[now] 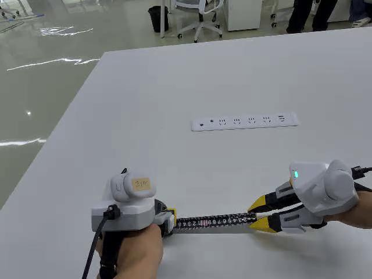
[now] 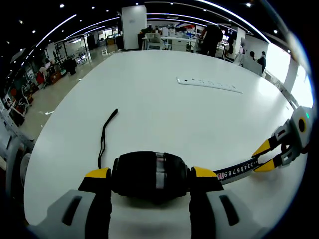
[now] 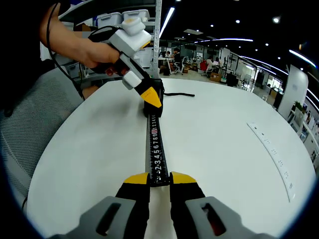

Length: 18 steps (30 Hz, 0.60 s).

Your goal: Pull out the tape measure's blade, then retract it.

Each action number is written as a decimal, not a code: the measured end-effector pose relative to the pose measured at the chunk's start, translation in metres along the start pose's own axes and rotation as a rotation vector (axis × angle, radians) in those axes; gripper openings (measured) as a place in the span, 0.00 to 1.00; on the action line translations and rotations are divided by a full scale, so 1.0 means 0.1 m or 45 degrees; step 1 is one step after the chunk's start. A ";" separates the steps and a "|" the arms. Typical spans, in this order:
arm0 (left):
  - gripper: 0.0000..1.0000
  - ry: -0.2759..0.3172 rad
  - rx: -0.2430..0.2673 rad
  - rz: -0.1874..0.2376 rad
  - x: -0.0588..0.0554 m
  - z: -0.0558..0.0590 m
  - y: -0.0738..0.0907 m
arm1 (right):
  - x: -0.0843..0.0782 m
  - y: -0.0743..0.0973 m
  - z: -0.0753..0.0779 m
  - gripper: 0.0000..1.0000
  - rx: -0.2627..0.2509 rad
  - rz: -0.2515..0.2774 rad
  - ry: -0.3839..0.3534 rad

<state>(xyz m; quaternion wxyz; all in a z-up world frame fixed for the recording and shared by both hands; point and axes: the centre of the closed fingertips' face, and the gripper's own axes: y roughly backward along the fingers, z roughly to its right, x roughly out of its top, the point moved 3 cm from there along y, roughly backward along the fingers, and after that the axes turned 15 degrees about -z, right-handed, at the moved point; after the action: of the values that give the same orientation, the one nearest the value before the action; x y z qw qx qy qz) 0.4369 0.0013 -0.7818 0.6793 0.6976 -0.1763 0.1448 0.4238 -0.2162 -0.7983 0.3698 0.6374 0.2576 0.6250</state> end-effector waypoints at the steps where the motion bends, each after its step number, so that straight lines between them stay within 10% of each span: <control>1: 0.59 0.000 -0.003 0.000 0.00 0.00 0.00 | 0.00 0.00 0.00 0.15 0.000 0.000 -0.001; 18: 0.57 0.014 -0.018 -0.007 0.00 0.00 0.00 | 0.02 -0.02 0.00 0.15 0.000 0.000 0.012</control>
<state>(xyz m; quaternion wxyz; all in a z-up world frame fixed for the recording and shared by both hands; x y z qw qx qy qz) 0.4365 0.0015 -0.7817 0.6856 0.6924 -0.1715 0.1456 0.4244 -0.2132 -0.7990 0.3686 0.6343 0.2594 0.6281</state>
